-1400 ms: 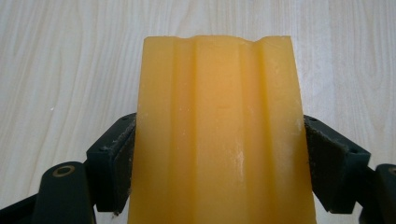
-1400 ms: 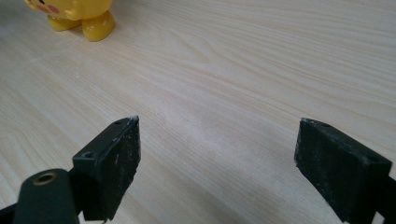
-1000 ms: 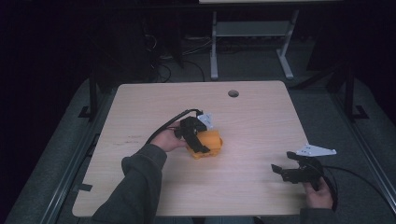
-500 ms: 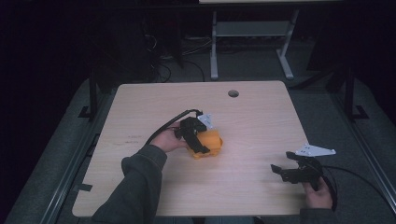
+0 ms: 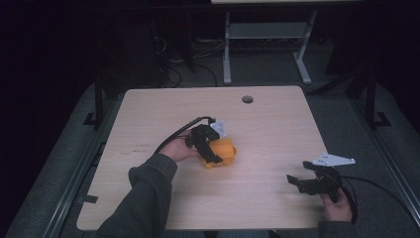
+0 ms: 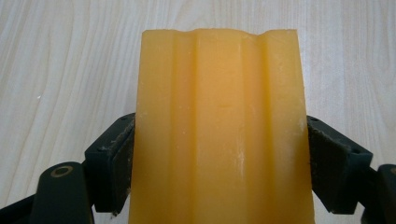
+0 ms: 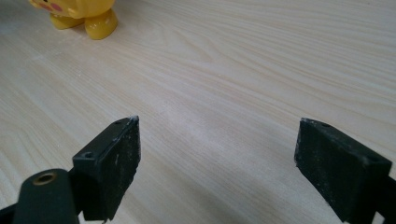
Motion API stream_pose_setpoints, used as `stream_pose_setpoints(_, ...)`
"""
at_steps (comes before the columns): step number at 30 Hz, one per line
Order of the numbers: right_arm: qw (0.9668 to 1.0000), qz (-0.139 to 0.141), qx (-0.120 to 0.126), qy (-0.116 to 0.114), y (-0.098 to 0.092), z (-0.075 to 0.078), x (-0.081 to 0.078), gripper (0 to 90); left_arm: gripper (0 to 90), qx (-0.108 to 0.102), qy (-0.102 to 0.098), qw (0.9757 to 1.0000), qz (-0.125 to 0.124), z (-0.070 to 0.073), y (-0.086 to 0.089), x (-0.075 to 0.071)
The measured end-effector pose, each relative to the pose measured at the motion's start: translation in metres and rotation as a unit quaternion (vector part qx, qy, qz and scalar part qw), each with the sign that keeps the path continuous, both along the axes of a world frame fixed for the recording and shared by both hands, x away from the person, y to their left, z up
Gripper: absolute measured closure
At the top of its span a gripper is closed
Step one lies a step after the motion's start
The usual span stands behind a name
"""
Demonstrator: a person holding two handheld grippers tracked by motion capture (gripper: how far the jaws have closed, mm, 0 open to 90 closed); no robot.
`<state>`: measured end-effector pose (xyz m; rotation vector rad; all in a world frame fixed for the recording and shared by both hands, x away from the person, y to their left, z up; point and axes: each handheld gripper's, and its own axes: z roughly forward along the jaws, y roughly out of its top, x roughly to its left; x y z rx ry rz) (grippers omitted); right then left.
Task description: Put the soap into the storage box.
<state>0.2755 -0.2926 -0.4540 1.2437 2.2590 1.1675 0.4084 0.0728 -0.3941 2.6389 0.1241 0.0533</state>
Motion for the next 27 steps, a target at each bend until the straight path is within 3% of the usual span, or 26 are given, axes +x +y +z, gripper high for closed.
stream_pose_setpoints(5,1.0000,-0.001,0.002,-0.001,0.000,0.000,0.000,13.9,18.3,0.003,0.001,1.0000,0.003,0.000,0.001,0.001)
stream_pose_setpoints(7,1.0000,-0.001,0.002,-0.002,0.000,0.000,0.000,14.0,18.3,0.001,0.010,0.9999,0.004,0.000,0.001,0.000)
stream_pose_setpoints(12,1.0000,0.000,0.002,0.000,0.001,0.000,0.000,13.9,17.7,0.007,0.001,1.0000,0.005,0.001,0.002,-0.002)
stream_pose_setpoints(27,1.0000,-0.004,-0.002,-0.002,0.000,0.000,0.000,14.0,17.6,-0.004,-0.013,0.9999,0.007,0.013,0.009,-0.005)
